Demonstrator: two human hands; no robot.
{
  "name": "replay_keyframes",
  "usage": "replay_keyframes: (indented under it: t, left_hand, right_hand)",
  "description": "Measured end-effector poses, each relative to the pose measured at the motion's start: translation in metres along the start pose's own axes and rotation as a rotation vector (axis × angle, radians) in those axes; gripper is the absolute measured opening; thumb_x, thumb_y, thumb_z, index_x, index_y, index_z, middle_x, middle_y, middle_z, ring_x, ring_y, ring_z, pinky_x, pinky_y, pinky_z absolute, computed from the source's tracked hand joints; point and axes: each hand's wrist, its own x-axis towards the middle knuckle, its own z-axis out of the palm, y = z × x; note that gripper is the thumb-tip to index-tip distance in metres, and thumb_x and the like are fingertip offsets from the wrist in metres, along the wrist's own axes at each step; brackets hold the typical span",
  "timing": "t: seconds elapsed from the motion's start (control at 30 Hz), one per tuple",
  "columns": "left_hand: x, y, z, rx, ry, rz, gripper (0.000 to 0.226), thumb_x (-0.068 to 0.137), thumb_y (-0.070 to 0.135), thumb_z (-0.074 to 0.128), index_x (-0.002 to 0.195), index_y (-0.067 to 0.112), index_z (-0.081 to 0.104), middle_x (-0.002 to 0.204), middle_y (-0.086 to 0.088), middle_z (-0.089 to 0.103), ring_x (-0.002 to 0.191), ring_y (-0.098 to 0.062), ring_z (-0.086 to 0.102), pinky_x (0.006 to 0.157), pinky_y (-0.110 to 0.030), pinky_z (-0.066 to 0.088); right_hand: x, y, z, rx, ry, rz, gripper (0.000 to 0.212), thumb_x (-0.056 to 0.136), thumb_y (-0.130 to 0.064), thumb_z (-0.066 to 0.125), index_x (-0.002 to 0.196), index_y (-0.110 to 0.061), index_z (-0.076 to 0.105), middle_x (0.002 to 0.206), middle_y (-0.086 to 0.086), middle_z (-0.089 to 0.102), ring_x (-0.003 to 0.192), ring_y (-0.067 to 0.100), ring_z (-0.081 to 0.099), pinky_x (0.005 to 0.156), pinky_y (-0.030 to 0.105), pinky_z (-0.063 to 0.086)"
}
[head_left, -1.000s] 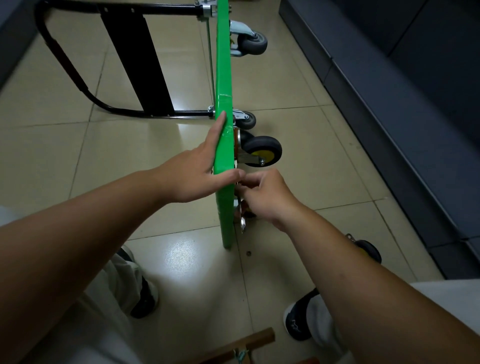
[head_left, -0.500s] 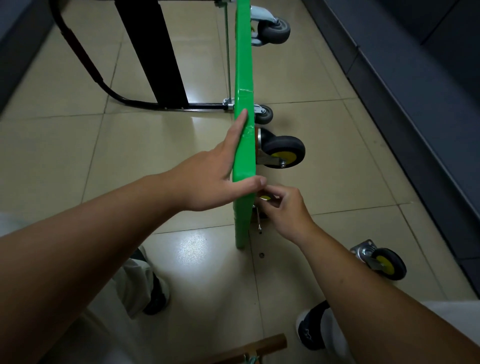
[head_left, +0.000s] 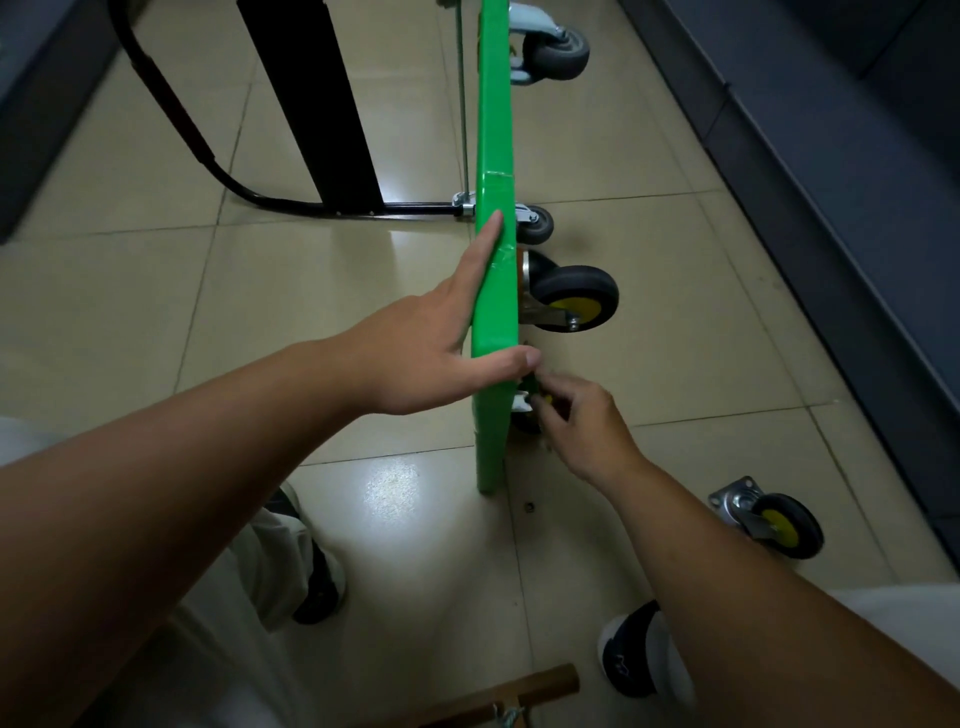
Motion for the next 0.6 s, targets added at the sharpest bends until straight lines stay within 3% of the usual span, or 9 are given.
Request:
replay_keyframes:
  t: [0.1,0.2,0.33,0.47,0.6]
  left_hand:
    - [-0.002,0.002,0.001,-0.019,0.0,-0.007,0.108,0.076,0.082,0.047,0.145,0.056,-0.032,0.159,-0.004,0.039,0.109,-0.023,0.066,0.094,-0.044,0.056]
    - [-0.002,0.003,0.002,-0.021,0.004,-0.02,0.109,0.073,0.085,0.047,0.144,0.058,-0.032,0.162,-0.005,0.035,0.112,-0.026,0.065,0.096,-0.045,0.055]
    - [-0.001,0.003,0.002,-0.021,0.011,-0.023,0.109,0.074,0.084,0.047,0.144,0.057,-0.032,0.163,-0.004,0.034,0.116,-0.026,0.064,0.098,-0.045,0.054]
    - [-0.001,0.003,0.002,-0.018,0.007,-0.02,0.109,0.077,0.081,0.049,0.145,0.055,-0.032,0.165,-0.004,0.029,0.116,-0.026,0.064,0.097,-0.044,0.055]
    - [-0.001,0.003,0.002,-0.019,0.013,-0.018,0.11,0.075,0.083,0.049,0.145,0.055,-0.031,0.163,-0.004,0.033,0.112,-0.025,0.065,0.094,-0.044,0.056]
  right_hand:
    - [-0.026,0.024,-0.007,-0.266,-0.139,0.295,0.011,0.091,-0.015,0.061,0.096,-0.016,0.071,0.088,0.013,0.072,0.08,0.028,0.072,0.074,0.037,0.06]
    - [-0.044,0.021,-0.016,-0.328,-0.272,0.548,0.014,0.091,-0.016,0.061,0.089,-0.003,0.068,0.082,0.018,0.073,0.069,0.03,0.074,0.058,0.031,0.055]
    - [-0.038,-0.03,-0.03,-0.153,-0.085,0.493,0.013,0.092,-0.013,0.061,0.092,-0.007,0.072,0.076,0.014,0.066,0.048,0.023,0.056,0.036,0.02,0.039]
    - [-0.028,-0.088,-0.041,0.115,0.07,0.359,0.017,0.096,-0.017,0.062,0.108,-0.016,0.074,0.088,0.003,0.071,0.069,0.017,0.064,0.055,0.027,0.048]
    - [-0.028,-0.116,-0.045,0.22,0.044,0.309,0.02,0.099,-0.02,0.059,0.086,-0.024,0.073,0.087,0.003,0.073,0.062,0.014,0.061,0.055,0.028,0.047]
